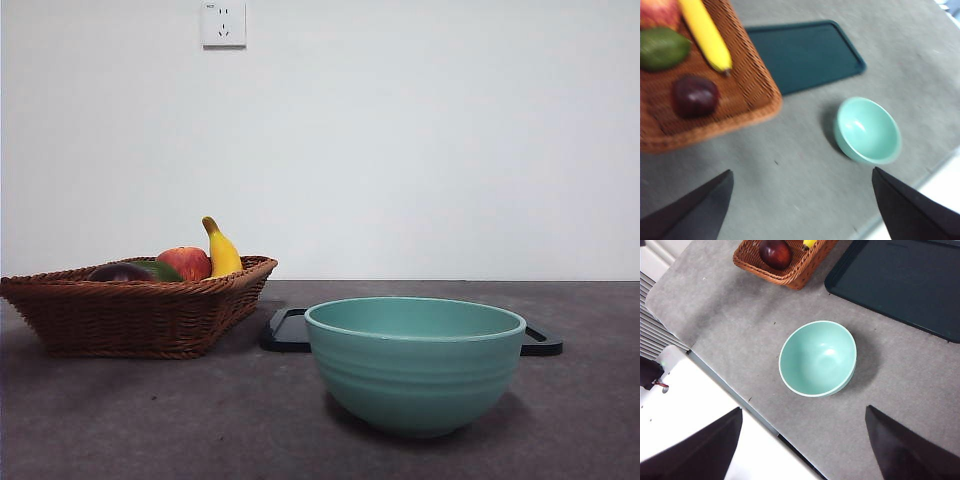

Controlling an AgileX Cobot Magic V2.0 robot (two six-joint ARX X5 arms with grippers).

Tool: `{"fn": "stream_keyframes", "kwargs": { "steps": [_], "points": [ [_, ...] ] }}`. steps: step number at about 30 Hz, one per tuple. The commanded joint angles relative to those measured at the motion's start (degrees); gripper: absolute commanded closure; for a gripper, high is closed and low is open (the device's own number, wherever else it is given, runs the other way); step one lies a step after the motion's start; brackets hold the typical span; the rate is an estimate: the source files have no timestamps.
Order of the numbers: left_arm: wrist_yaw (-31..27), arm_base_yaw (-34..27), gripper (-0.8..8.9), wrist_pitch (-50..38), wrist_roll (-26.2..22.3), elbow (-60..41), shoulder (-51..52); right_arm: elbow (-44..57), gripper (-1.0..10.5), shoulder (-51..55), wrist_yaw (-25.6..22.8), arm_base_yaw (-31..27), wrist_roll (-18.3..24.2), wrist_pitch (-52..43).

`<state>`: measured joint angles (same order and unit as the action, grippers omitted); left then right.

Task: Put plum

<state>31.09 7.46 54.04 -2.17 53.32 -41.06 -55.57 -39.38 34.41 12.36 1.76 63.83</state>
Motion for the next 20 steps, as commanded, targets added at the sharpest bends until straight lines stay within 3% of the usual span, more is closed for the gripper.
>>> {"fn": "stream_keyframes", "kwargs": {
  "steps": [1,11,20],
  "points": [
    [-2.32,0.63,3.68,-2.8,0.13,1.97,-3.17,-1.05,5.5,-0.24,0.11,0.26,0.37,-0.63],
    [-14.25,3.82,3.73,-5.86,0.31,12.79,-19.67,-1.05,5.5,-0.24,0.11,0.26,0.37,-0.7],
    [-19.54,7.3,3.76,-5.88,0.28,21.44,-35.74,-1.05,5.5,-0.26,0.11,0.26,0.35,-0.72]
  ]
}}
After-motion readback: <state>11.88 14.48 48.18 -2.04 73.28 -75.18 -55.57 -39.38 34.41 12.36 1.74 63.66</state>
